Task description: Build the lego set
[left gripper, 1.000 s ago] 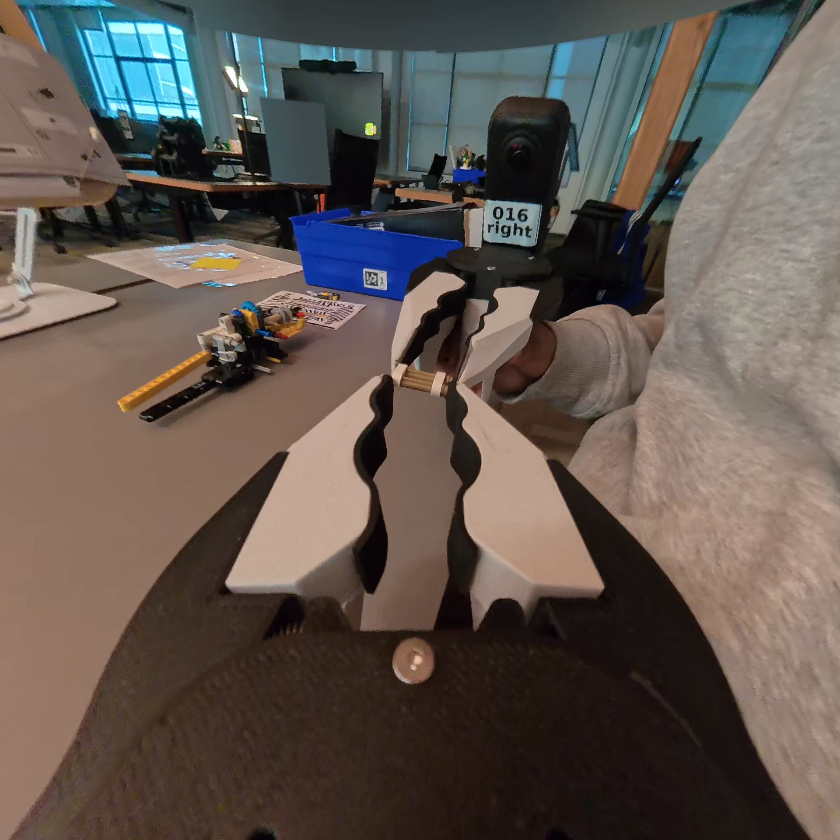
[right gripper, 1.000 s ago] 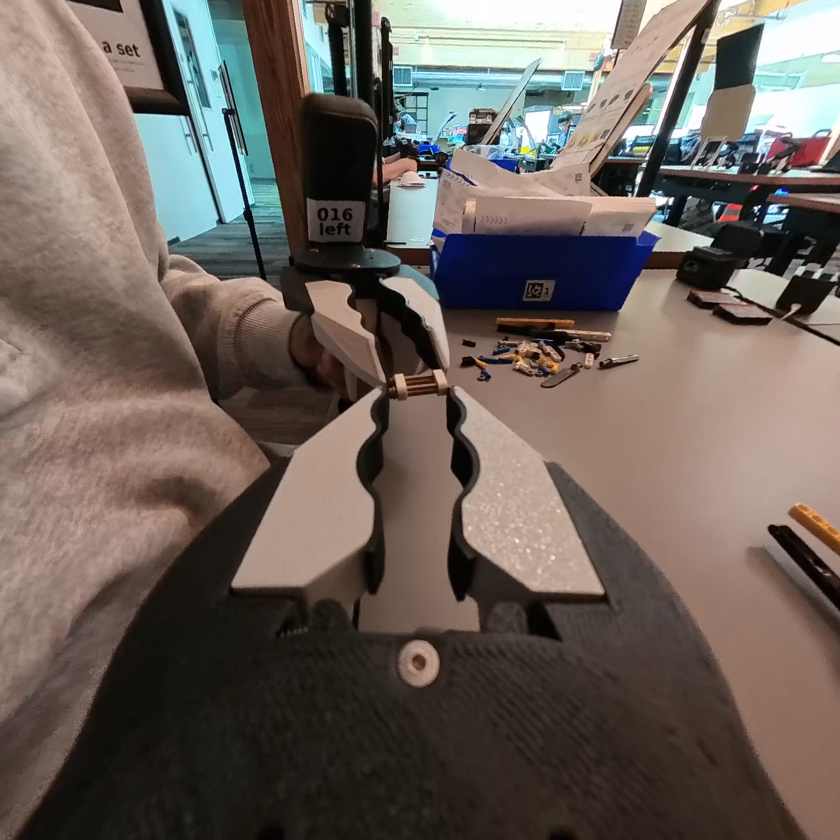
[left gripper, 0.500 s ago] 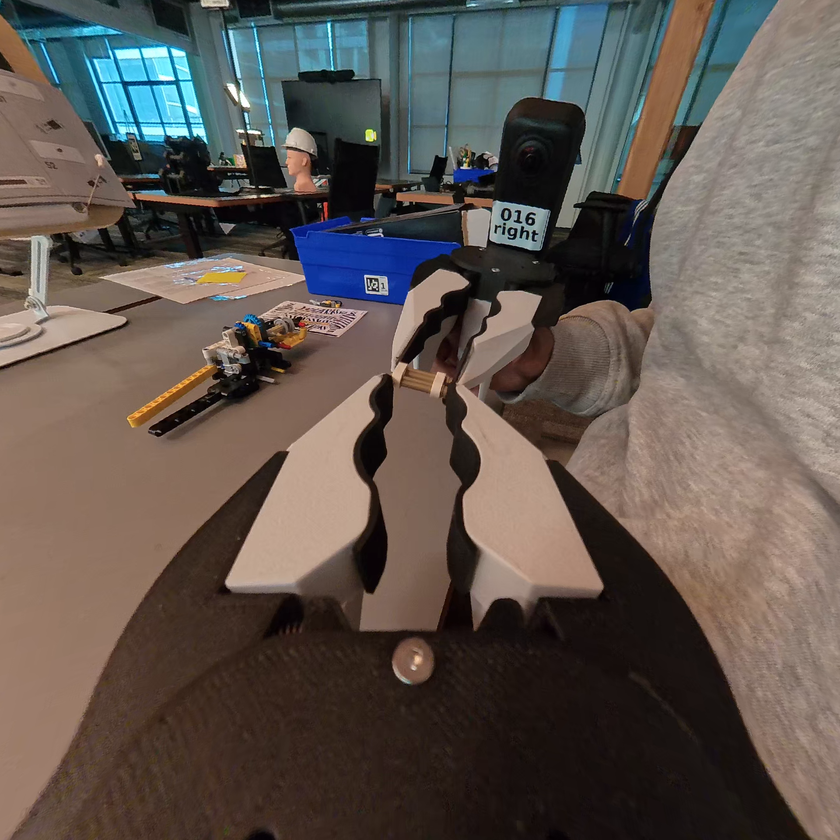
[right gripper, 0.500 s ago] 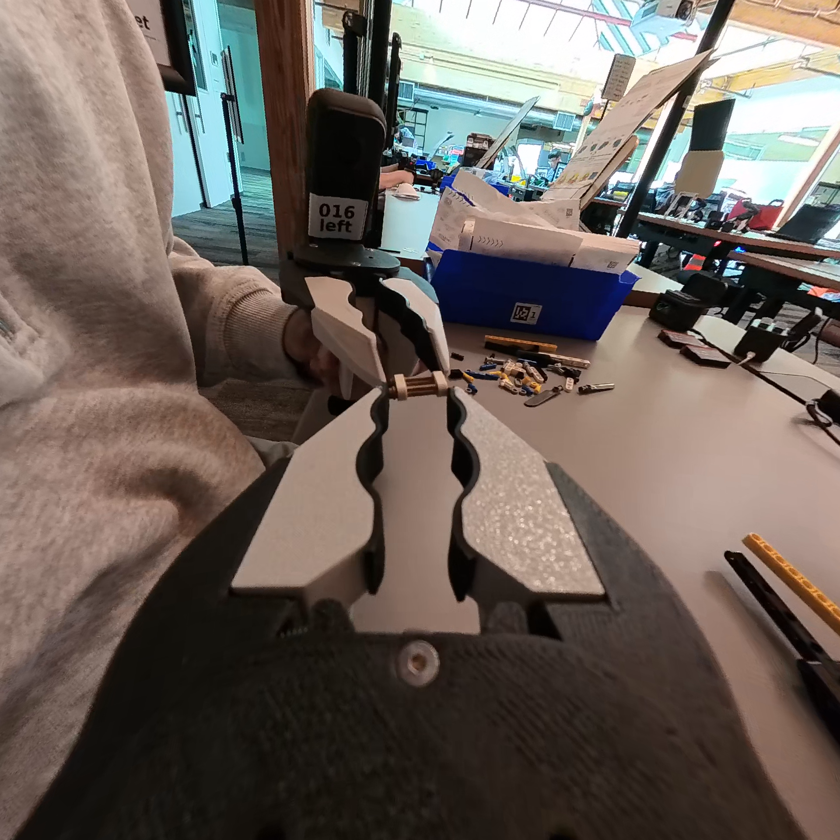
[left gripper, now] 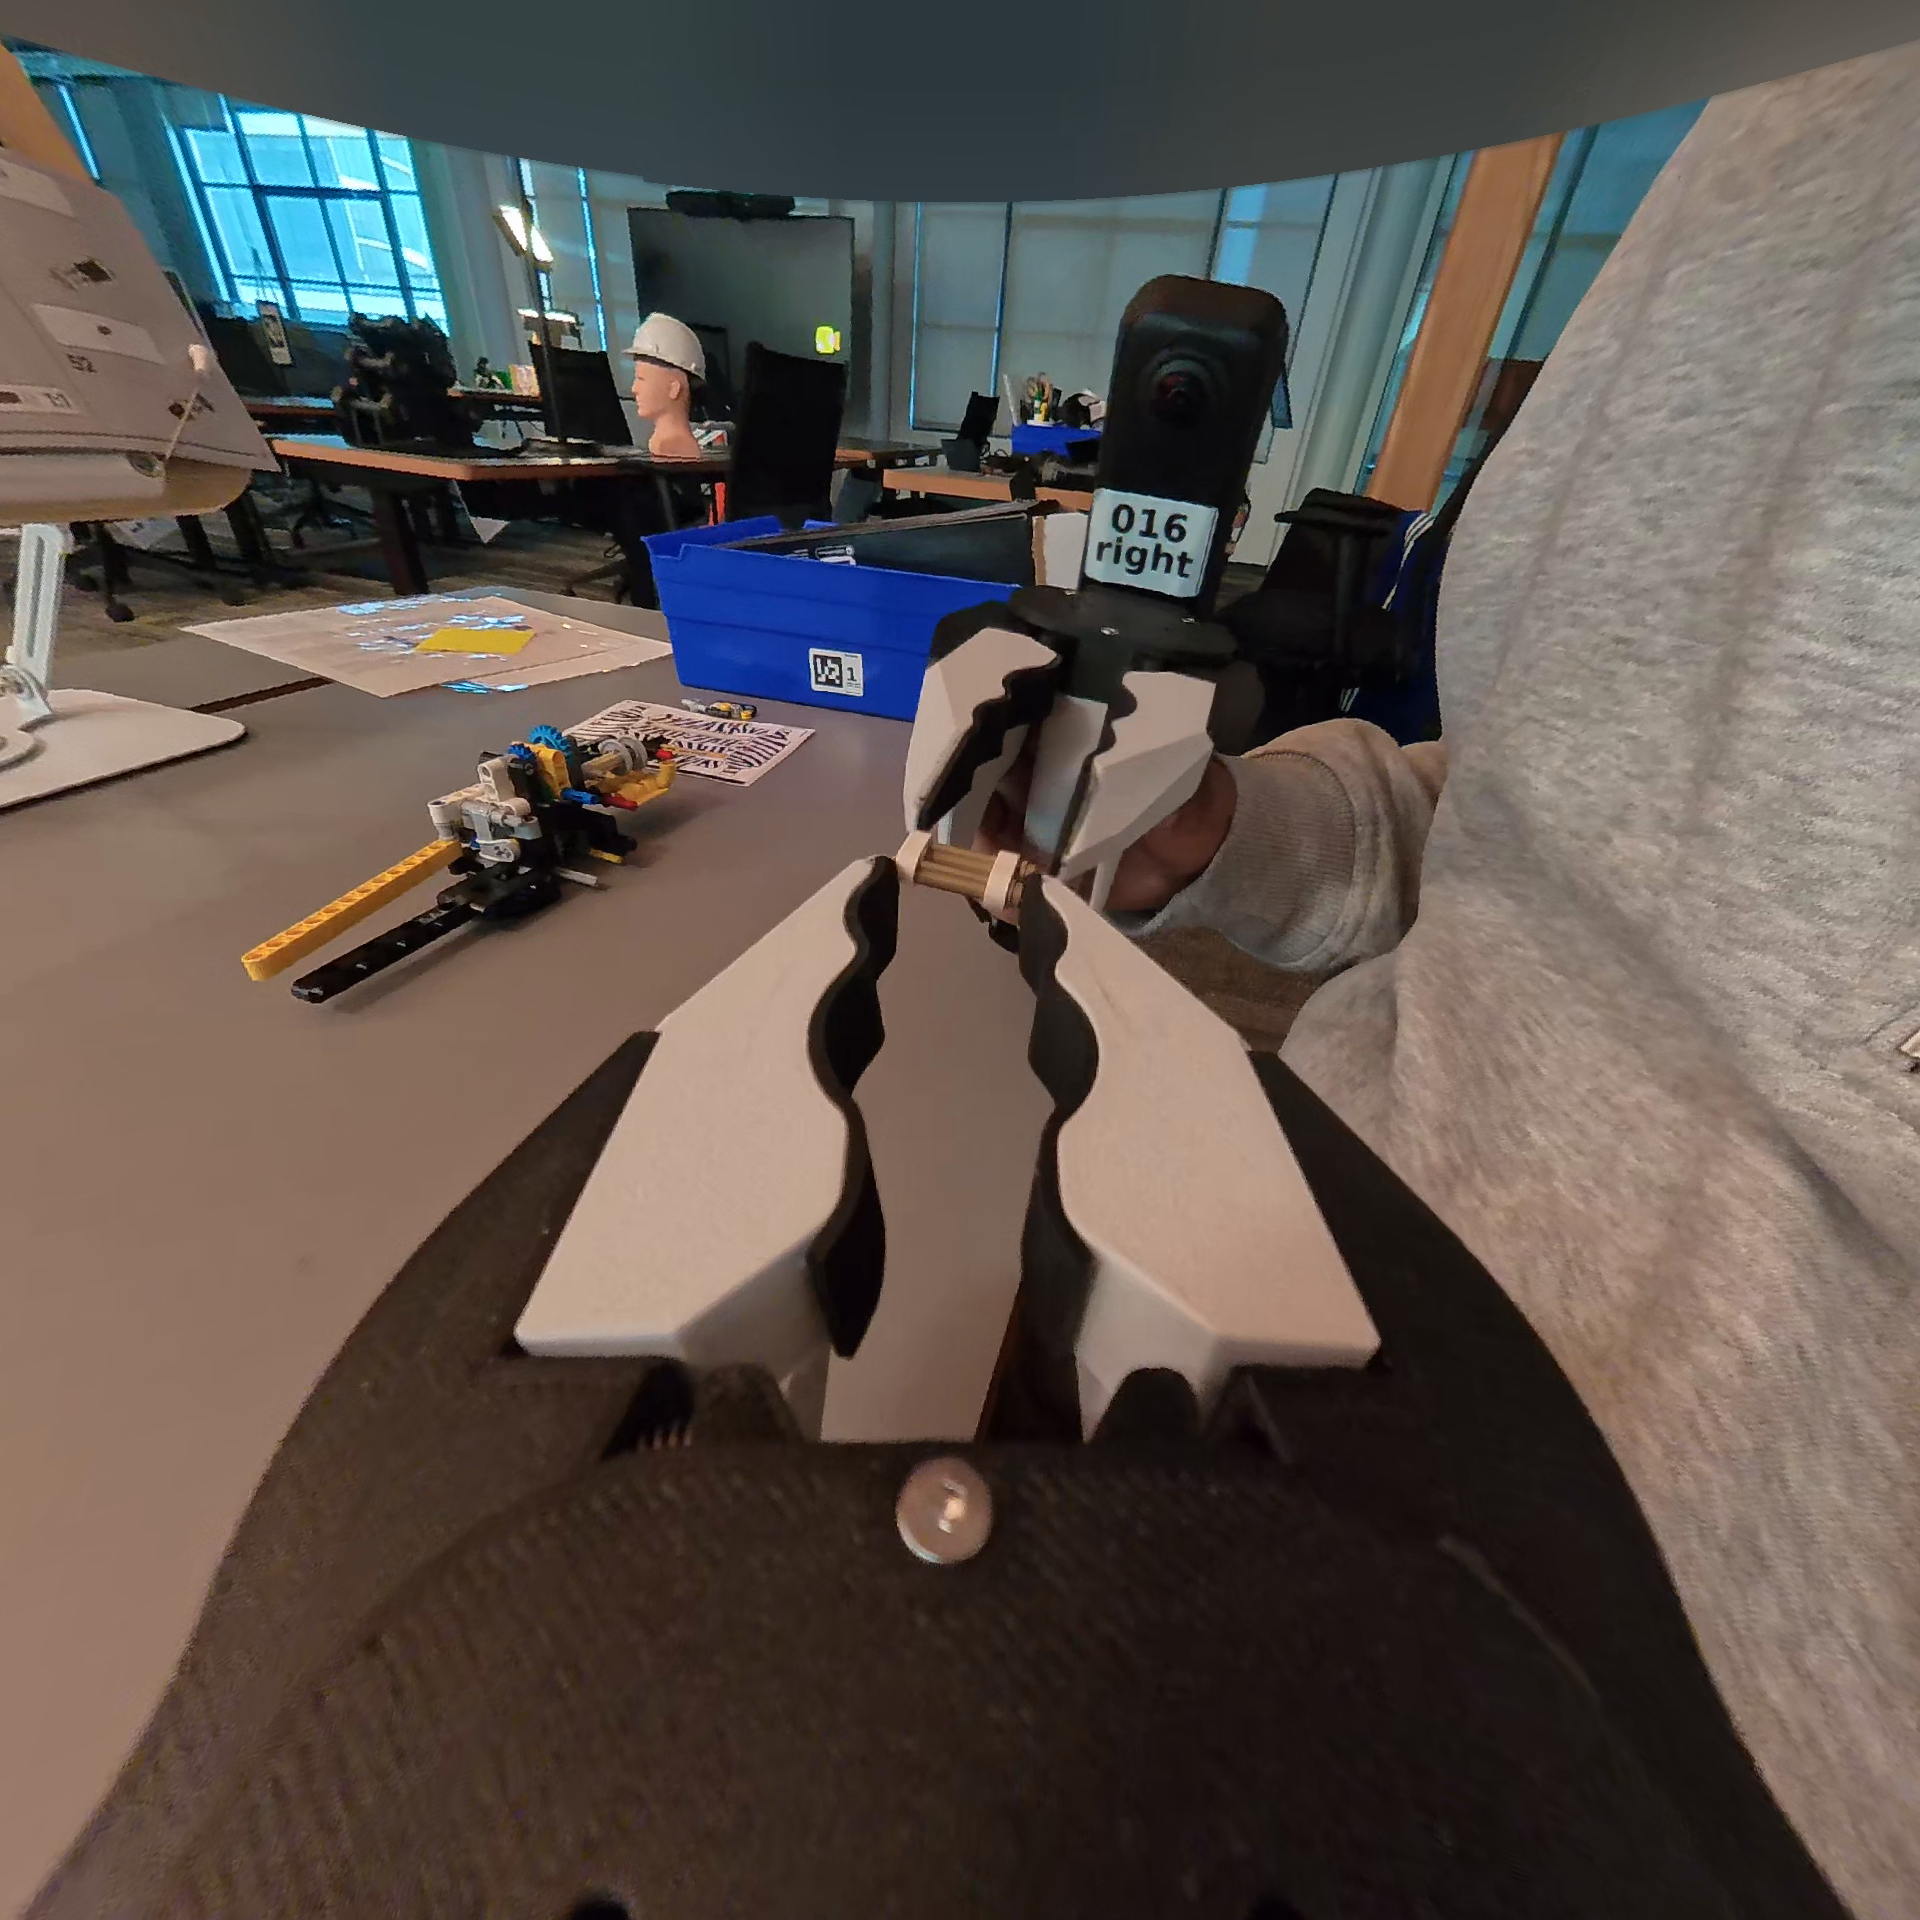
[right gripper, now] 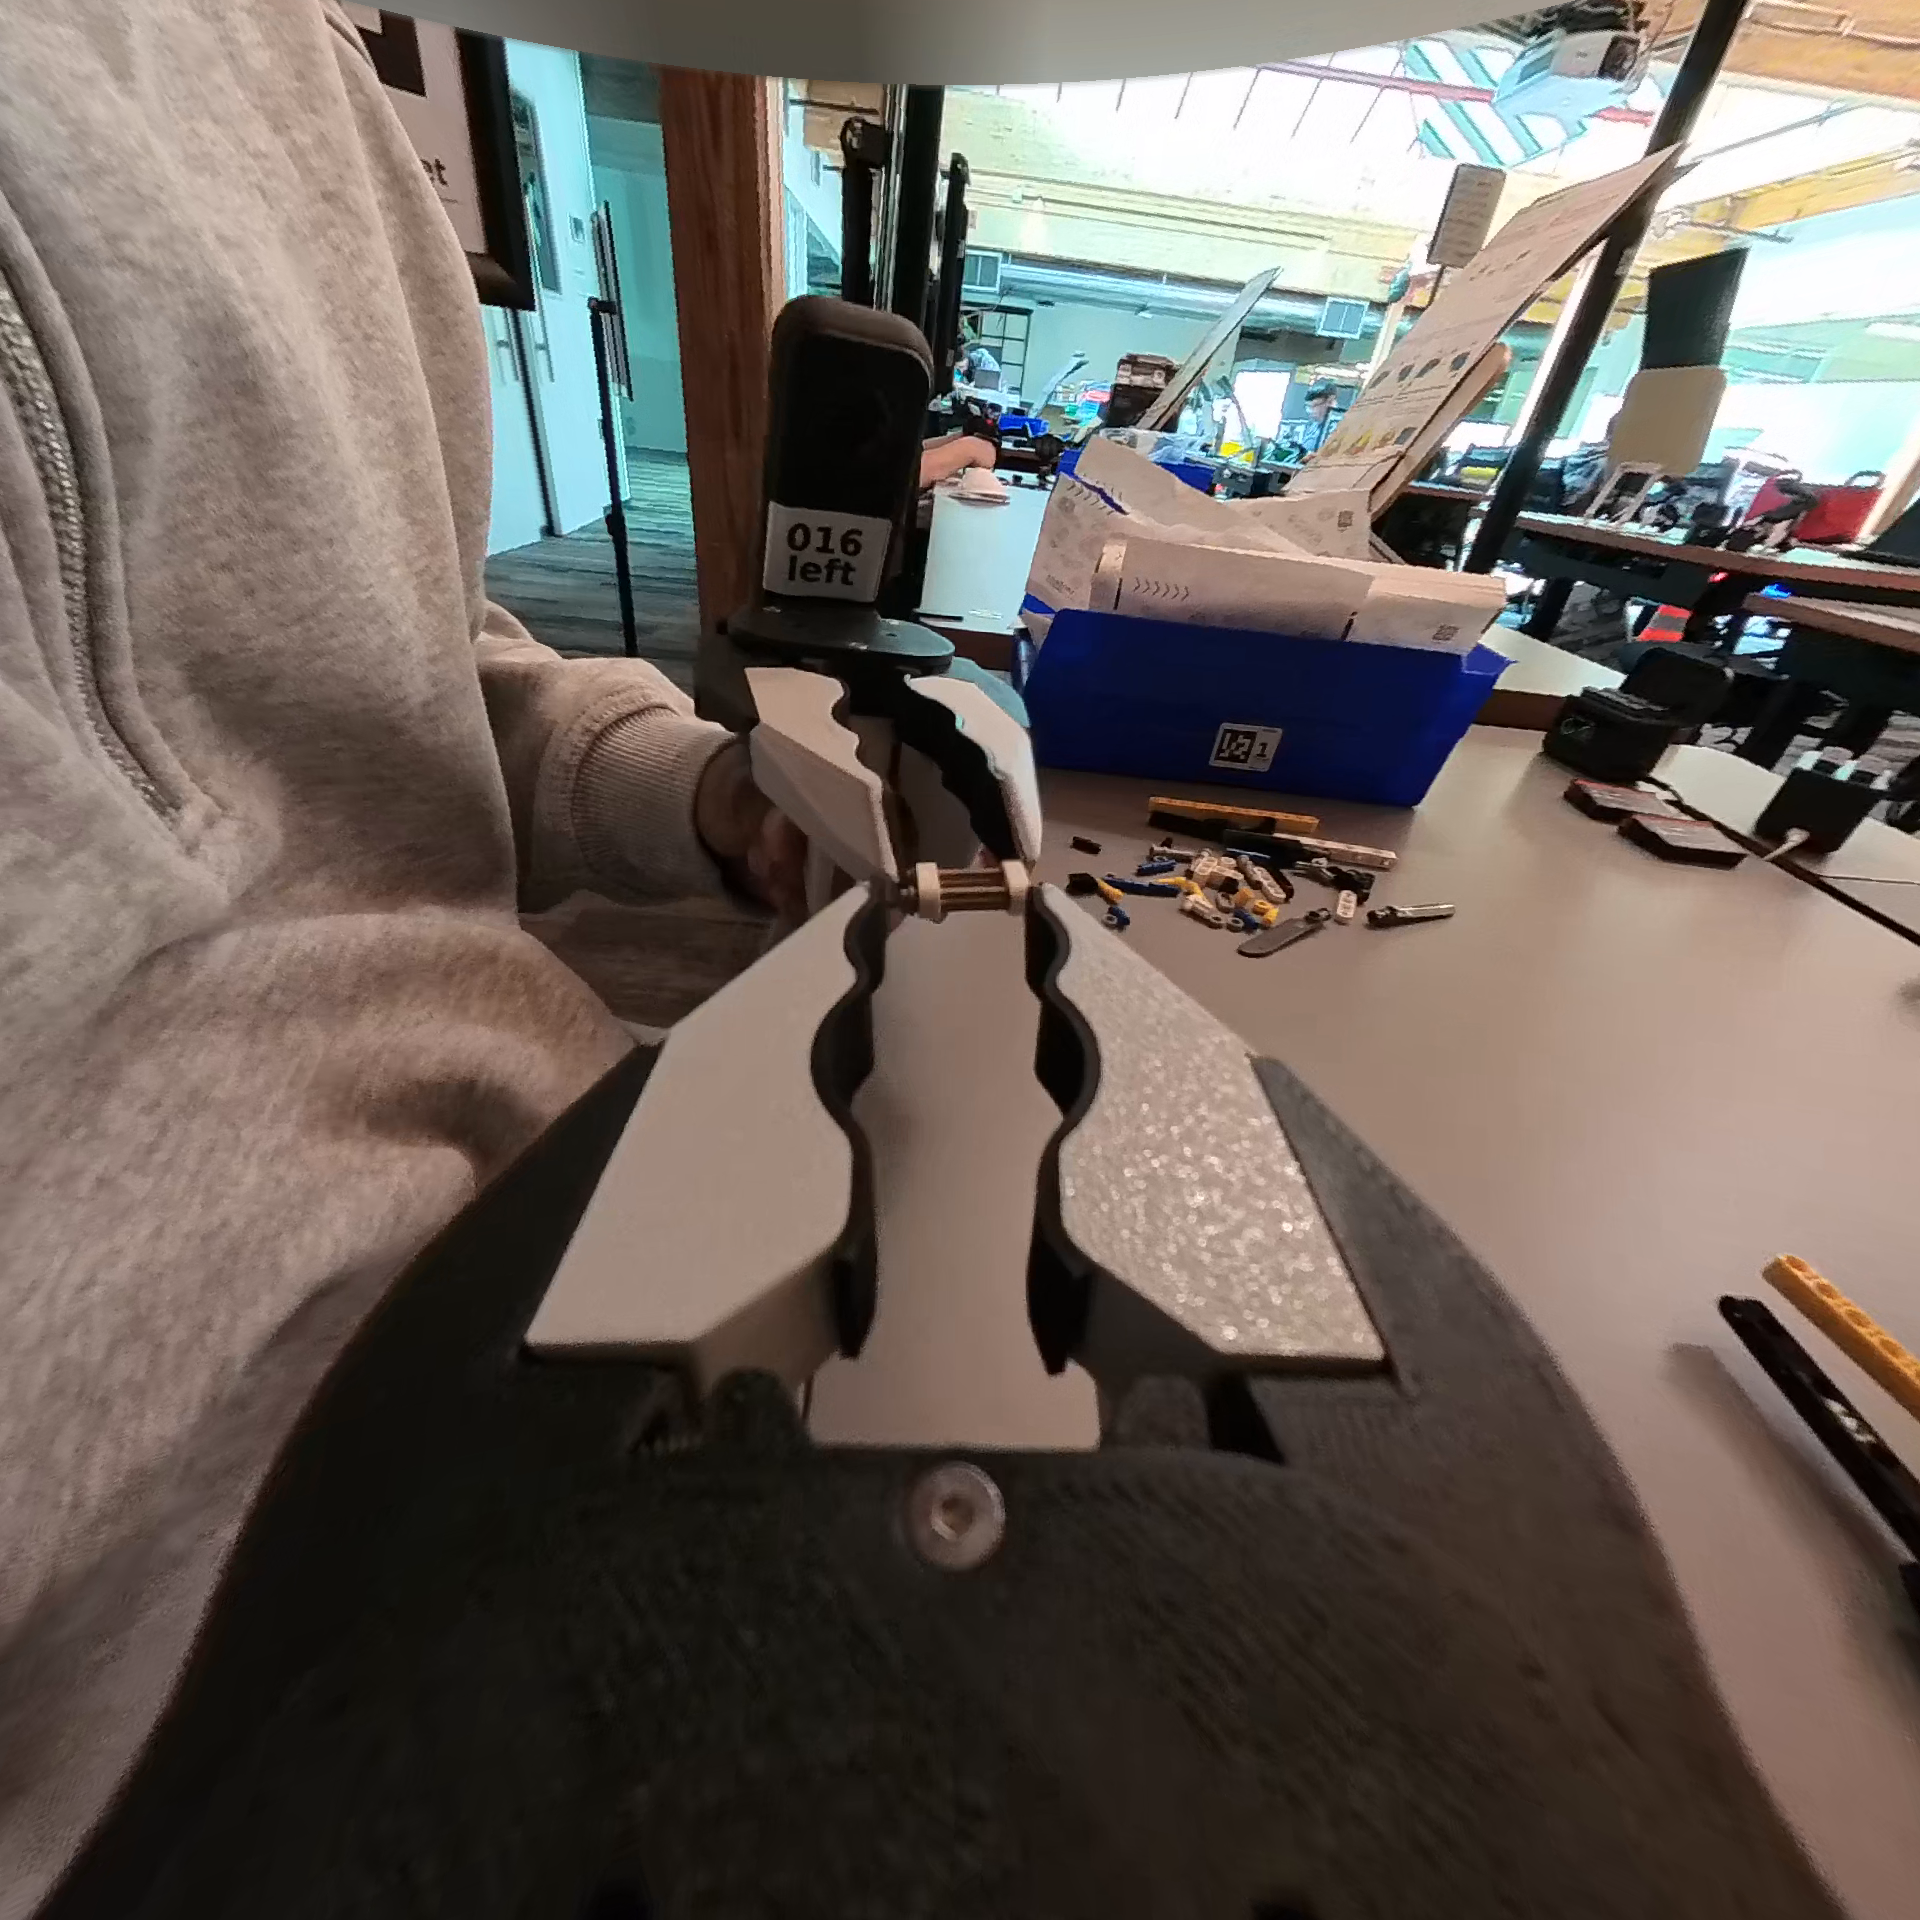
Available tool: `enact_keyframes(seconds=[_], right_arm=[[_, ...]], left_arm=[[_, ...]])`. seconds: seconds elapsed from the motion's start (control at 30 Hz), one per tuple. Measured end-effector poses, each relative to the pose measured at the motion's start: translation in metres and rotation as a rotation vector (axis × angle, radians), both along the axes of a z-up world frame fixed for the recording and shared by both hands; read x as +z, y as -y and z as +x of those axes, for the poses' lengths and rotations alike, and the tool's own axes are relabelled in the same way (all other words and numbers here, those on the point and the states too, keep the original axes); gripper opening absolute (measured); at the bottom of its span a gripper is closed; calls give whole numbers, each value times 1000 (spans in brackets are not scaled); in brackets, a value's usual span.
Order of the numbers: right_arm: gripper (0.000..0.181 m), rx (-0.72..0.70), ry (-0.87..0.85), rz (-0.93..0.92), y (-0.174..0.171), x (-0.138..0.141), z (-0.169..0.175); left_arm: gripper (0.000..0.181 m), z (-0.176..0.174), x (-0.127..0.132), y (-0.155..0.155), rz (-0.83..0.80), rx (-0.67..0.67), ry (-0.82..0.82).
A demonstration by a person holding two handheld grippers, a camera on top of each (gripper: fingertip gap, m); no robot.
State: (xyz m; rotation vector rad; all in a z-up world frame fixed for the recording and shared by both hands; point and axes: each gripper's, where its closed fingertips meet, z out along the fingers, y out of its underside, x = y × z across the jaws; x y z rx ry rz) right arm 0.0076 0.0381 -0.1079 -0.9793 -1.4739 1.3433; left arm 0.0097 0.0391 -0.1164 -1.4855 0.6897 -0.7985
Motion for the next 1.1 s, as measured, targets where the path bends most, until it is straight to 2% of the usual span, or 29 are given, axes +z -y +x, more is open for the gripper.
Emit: enact_keyframes(seconds=[1.1], right_arm=[[22, 3, 78, -22, 0, -12, -3]], left_arm=[[22, 0, -4, -3, -43, 2, 18]])
